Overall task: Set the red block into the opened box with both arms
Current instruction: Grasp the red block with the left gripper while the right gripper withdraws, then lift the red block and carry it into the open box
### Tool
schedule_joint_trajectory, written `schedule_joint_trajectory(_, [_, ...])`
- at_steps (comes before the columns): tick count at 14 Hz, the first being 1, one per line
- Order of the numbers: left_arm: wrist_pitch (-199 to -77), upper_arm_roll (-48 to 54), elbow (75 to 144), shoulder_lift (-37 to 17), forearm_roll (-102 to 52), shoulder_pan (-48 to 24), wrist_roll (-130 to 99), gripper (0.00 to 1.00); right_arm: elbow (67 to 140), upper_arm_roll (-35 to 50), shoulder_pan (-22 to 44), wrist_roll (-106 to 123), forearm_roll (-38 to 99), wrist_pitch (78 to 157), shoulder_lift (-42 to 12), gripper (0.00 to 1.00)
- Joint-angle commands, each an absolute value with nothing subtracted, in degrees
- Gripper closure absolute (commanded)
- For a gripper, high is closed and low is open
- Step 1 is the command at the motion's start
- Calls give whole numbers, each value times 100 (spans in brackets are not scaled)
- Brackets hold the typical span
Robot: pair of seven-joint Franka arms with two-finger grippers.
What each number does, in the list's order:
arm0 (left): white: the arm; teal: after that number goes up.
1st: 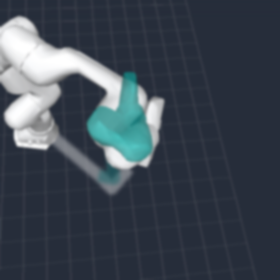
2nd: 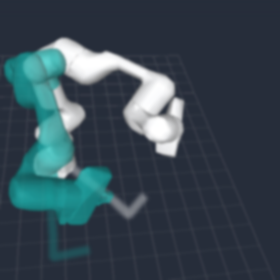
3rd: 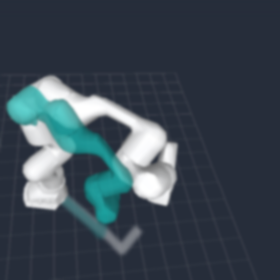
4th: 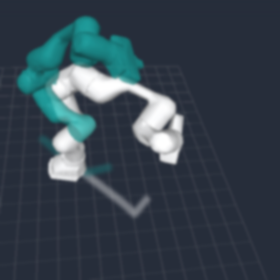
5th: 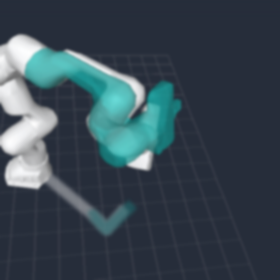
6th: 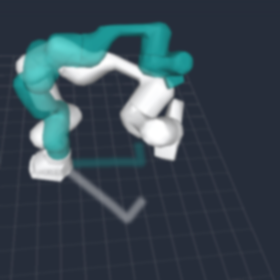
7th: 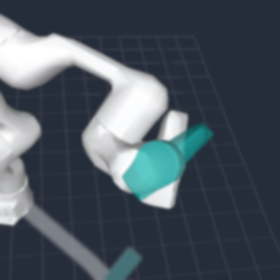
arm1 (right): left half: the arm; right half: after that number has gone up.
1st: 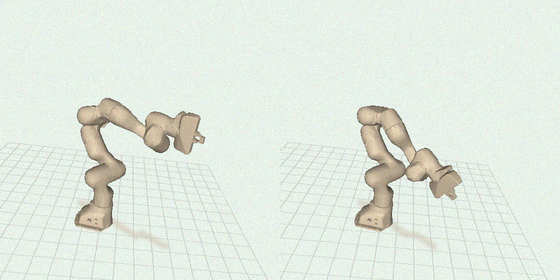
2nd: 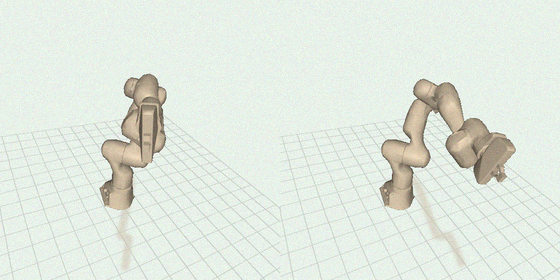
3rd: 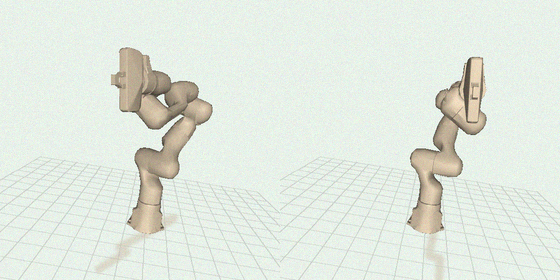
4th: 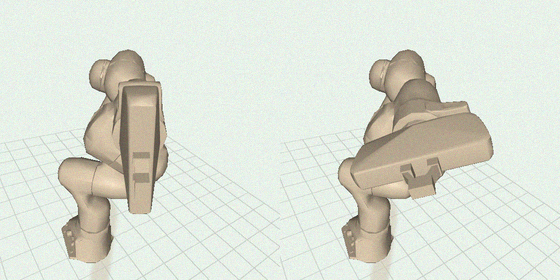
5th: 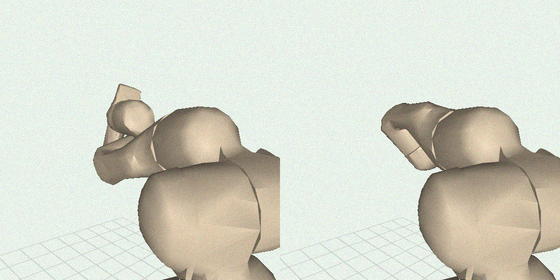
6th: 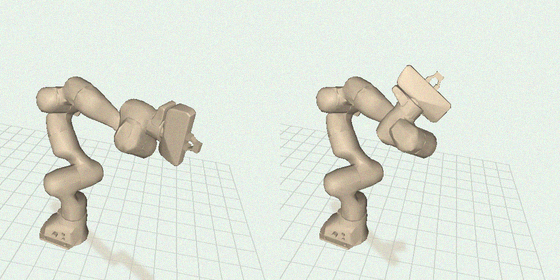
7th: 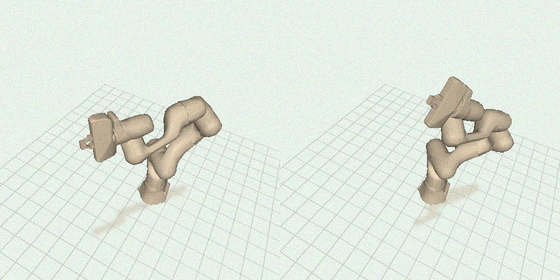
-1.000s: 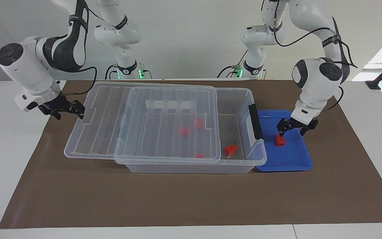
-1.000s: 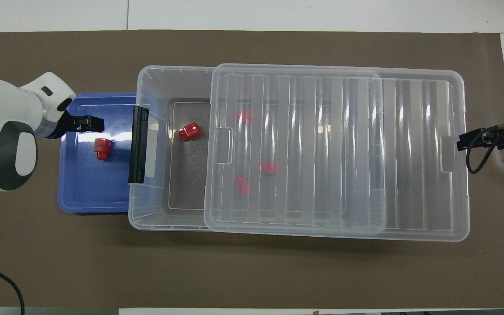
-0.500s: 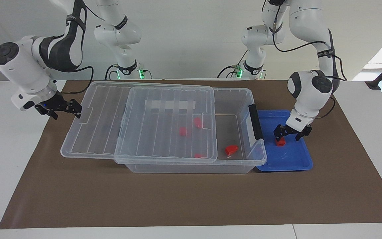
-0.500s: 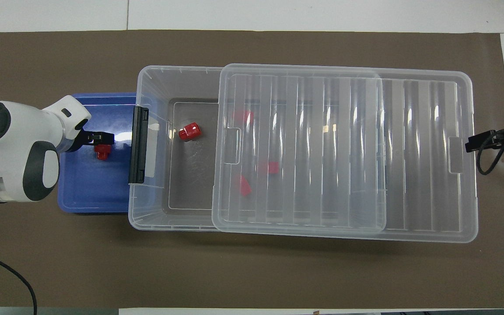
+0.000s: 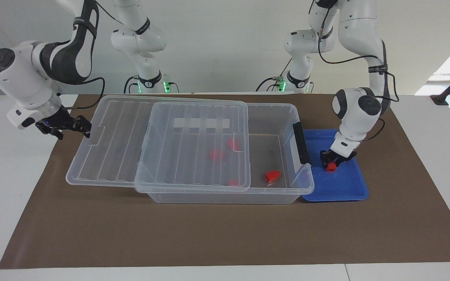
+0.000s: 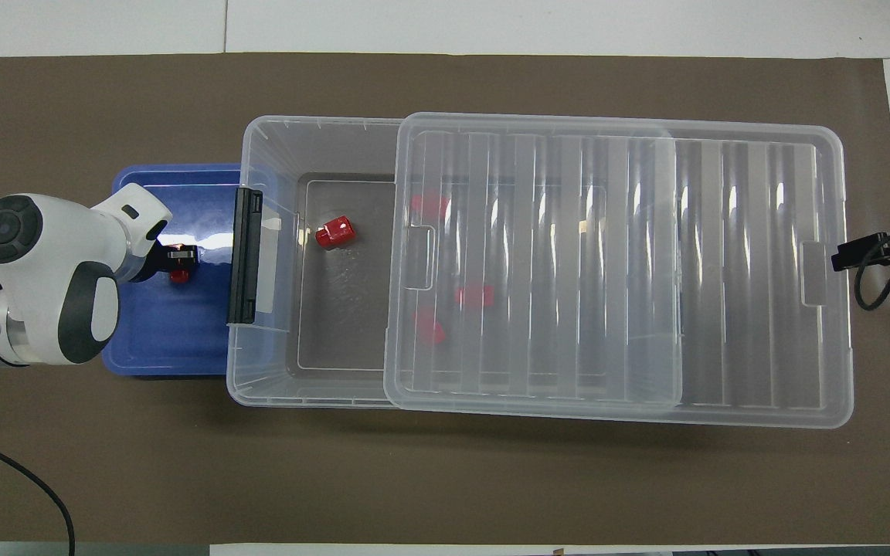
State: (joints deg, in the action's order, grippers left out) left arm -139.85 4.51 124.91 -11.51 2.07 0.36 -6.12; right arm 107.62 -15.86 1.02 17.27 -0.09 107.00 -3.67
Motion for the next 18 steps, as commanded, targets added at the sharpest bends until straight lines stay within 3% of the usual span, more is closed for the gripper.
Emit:
schedule_joint_trajectory(1, [-13949, 439, 12621, -915, 299, -35, -826, 100, 10784, -1635, 44, 1960, -123, 10767, -299, 0])
schedule_joint_trajectory(4, [-12959, 439, 12298, -380, 299, -26, -826, 100, 10767, -1644, 97, 1951, -123, 10749, -290, 0])
schedule_joint_trajectory(10, [-11120, 510, 10900, -18, 290, -324, -974, 100, 10048, -1451, 167, 1697, -106, 10056, -422, 0])
schedule_joint_trajectory(15, [-11267, 536, 10775, -8, 290, -1440, -2318, 100, 9045, -652, 167, 837, -35, 8844, -360, 0])
schedule_joint_trajectory(18, [-11355, 536, 10880, -61, 290, -2072, -3082, 100, 8982, -334, 167, 133, -35, 8500, -273, 0])
